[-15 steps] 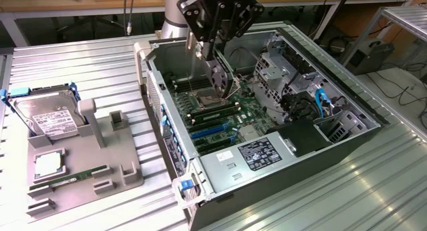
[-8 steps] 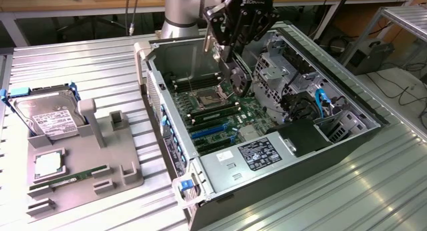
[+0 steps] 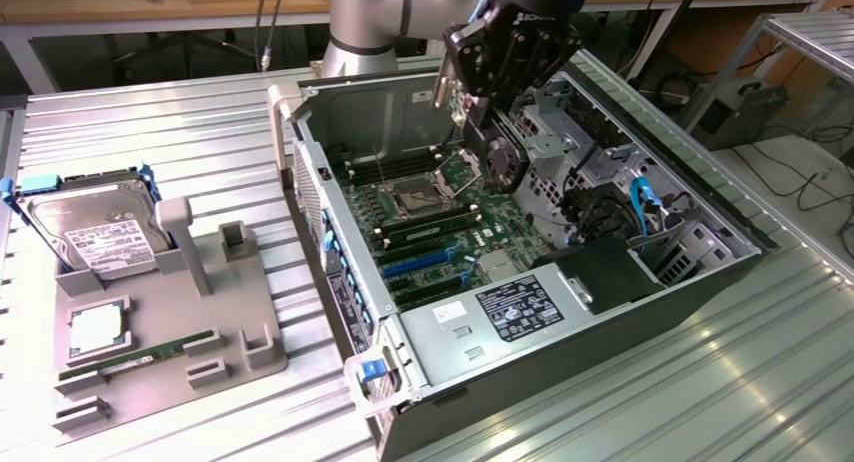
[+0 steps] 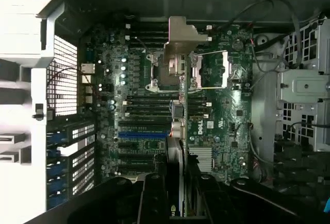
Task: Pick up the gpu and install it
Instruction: 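Pick up the gpu and move the gpu toward the slot, then insert the gpu into the slot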
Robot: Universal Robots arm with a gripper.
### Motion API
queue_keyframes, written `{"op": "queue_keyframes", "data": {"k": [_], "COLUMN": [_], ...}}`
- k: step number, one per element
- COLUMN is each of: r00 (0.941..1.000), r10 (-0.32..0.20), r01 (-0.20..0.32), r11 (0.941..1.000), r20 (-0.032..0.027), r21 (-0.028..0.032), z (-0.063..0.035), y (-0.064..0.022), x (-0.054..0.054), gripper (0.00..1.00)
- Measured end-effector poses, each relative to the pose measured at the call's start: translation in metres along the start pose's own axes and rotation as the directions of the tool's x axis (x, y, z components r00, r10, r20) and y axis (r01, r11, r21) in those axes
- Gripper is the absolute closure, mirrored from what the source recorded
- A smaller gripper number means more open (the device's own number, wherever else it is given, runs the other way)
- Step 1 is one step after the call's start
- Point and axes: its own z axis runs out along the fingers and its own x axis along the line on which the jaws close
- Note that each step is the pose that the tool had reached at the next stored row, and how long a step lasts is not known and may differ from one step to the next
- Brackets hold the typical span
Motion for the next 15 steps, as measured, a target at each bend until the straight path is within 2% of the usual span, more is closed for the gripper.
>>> {"op": "queue_keyframes", "data": {"k": [15], "r00": [1.0000], "r10": [0.000], "r01": [0.000], "r11": [1.0000], "r20": [-0.0002], "r21": [0.0002], "z": [0.0016], "y": [-0.0001], "x": [-0.0023], "gripper": [0.74]}}
